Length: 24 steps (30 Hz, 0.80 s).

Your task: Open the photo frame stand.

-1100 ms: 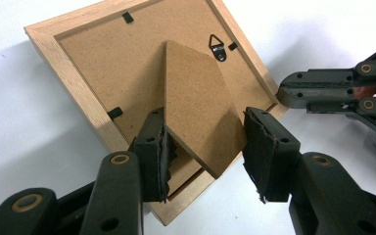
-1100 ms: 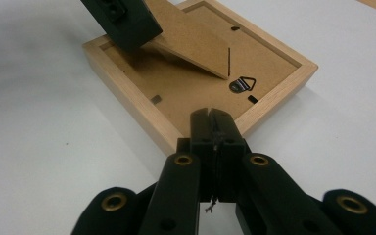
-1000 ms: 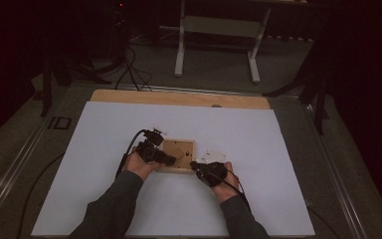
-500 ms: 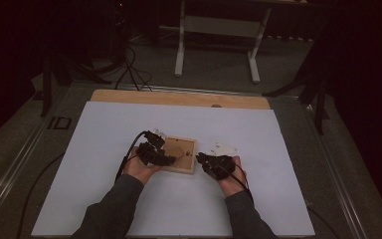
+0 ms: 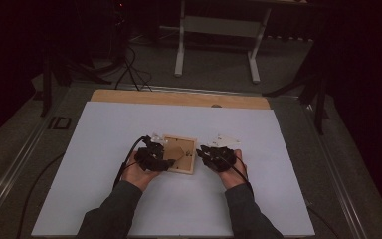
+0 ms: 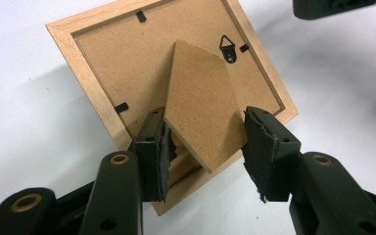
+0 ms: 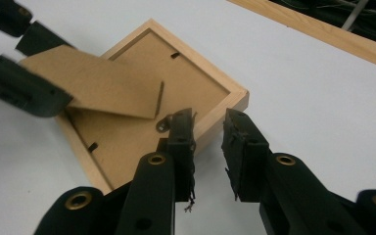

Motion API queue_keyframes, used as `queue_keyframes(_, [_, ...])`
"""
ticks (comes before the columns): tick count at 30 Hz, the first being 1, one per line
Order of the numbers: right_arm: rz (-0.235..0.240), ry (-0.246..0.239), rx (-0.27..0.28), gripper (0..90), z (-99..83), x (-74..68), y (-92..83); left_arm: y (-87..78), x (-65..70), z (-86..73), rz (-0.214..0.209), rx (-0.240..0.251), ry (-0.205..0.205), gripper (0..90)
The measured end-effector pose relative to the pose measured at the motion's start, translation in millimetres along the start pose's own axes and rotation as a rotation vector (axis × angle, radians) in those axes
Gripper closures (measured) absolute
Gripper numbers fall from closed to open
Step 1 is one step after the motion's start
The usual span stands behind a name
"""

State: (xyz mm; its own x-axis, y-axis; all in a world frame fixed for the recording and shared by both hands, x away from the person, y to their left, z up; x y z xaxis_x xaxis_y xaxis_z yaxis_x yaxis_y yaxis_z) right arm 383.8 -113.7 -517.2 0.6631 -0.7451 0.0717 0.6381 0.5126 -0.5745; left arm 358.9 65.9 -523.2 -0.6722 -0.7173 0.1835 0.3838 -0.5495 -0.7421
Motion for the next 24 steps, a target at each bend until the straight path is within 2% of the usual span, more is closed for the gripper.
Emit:
queue_keyframes(4, [0.013,0.019,-0.001,70.5,2.9,4.4,4.4,-0.2,1.2,-3.0,0.006,0.013,0.006,54.8])
queue_keyframes(10, [0.057,0.098,-0.006,64.3,5.0,12.7,14.8,-0.4,2.6,-6.0,0.016,0.035,0.016,54.7])
queue_keyframes(18, [0.095,0.105,-0.035,51.7,6.3,14.5,25.1,-0.9,5.0,-9.2,0.031,0.064,0.034,54.7])
queue_keyframes(24, [0.117,0.116,-0.052,48.1,8.3,12.0,31.2,-1.3,7.1,-13.2,0.051,0.079,0.06,54.6])
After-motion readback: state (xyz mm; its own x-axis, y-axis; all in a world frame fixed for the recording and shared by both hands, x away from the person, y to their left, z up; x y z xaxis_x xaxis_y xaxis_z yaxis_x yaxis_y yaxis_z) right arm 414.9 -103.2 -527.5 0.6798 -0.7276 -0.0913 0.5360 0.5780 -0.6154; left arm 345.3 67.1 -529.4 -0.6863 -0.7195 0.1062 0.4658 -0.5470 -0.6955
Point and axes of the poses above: each handheld gripper's, and its own axes: y roughly forward along the jaws, z roughly out of its top, x roughly to its right, the point moved 6 cm from there along y, roughly forward along the jaws, and after that the axes turned 4 degrees about -z, right-handed, at the moved point
